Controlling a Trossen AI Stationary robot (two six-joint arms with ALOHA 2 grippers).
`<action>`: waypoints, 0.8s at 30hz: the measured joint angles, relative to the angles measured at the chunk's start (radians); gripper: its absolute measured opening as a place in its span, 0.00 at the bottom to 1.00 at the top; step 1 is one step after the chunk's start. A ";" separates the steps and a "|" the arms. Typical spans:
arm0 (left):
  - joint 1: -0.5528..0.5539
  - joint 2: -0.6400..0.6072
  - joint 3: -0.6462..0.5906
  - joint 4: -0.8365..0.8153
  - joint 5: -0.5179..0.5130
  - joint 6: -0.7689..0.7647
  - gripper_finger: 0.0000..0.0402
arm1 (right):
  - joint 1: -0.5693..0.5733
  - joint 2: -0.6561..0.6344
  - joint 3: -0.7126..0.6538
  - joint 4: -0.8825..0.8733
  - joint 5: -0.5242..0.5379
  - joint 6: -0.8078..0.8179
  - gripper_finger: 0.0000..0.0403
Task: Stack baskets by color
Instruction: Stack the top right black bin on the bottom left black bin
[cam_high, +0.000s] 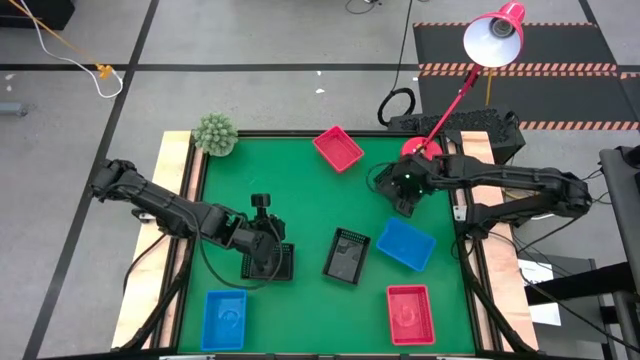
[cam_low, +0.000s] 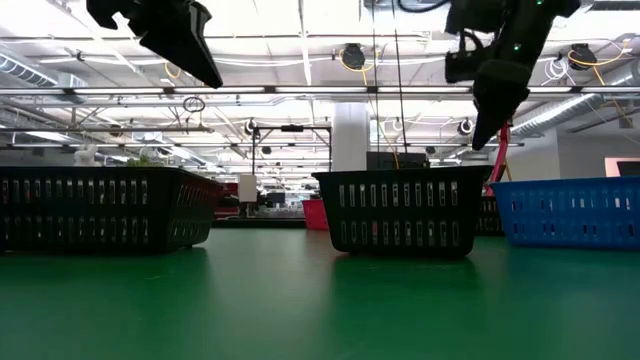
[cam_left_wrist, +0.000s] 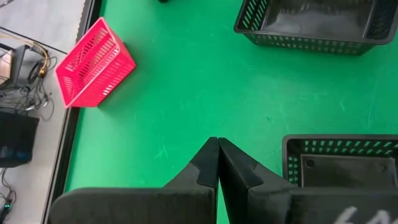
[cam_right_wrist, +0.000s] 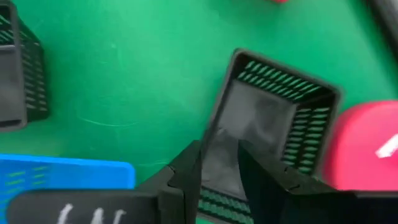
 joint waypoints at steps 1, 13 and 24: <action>0.000 0.000 0.000 0.001 0.000 0.000 0.02 | 0.000 0.012 0.000 0.003 -0.007 0.013 0.26; 0.000 0.000 0.000 0.020 0.031 -0.002 0.02 | -0.056 0.087 0.000 0.003 0.081 0.087 0.41; 0.000 0.000 0.000 0.060 0.033 -0.001 0.02 | -0.284 0.105 0.000 -0.025 0.047 0.035 0.43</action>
